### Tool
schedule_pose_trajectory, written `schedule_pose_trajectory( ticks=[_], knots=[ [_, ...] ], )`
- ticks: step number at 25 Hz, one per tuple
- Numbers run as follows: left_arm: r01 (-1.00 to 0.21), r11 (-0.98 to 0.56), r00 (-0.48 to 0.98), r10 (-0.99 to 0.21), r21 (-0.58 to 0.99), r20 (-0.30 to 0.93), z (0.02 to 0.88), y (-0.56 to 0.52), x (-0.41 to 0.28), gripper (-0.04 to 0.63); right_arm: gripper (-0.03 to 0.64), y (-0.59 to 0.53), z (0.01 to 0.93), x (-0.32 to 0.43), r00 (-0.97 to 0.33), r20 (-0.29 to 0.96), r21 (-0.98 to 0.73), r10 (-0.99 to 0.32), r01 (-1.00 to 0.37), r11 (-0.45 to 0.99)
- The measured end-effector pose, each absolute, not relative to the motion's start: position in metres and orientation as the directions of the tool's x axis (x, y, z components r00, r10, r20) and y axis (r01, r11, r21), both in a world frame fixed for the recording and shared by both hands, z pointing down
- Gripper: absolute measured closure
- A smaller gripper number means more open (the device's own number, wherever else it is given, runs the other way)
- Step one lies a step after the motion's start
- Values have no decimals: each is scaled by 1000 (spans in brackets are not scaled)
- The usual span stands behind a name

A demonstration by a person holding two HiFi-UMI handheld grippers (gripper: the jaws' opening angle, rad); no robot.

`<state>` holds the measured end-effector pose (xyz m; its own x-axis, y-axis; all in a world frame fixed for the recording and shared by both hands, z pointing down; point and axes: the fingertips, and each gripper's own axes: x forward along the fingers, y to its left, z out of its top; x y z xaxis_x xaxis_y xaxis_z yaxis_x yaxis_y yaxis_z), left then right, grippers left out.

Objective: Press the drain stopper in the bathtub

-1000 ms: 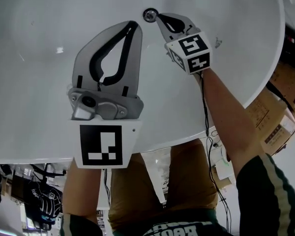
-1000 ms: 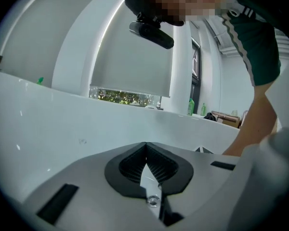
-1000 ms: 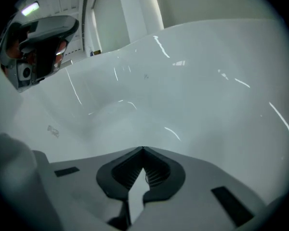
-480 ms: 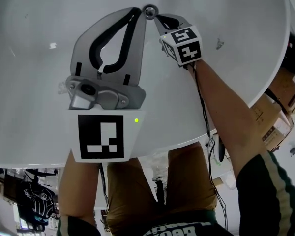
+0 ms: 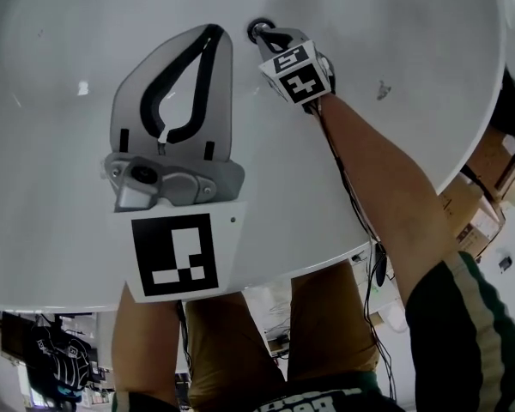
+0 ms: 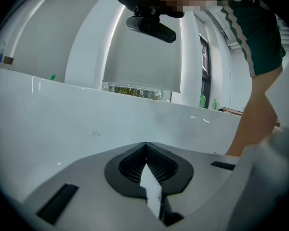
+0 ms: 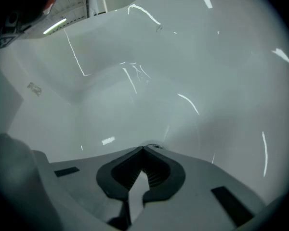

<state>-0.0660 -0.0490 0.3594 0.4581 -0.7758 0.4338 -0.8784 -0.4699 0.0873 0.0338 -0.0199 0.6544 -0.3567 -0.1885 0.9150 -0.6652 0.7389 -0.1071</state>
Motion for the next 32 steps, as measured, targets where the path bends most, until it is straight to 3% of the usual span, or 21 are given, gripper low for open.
schedule_pose_trajectory(
  ticks=[8,32],
  knots=[
    [-881,-462,456,-770,103,447,363,-50,-66,592,603,-12,678,42,-234,959,20,-158,-502,865],
    [-889,-439,448,-773,131,449,367,-50,-66,592,603,-15,716,43,-148,985,14,-84,-420,907]
  ],
)
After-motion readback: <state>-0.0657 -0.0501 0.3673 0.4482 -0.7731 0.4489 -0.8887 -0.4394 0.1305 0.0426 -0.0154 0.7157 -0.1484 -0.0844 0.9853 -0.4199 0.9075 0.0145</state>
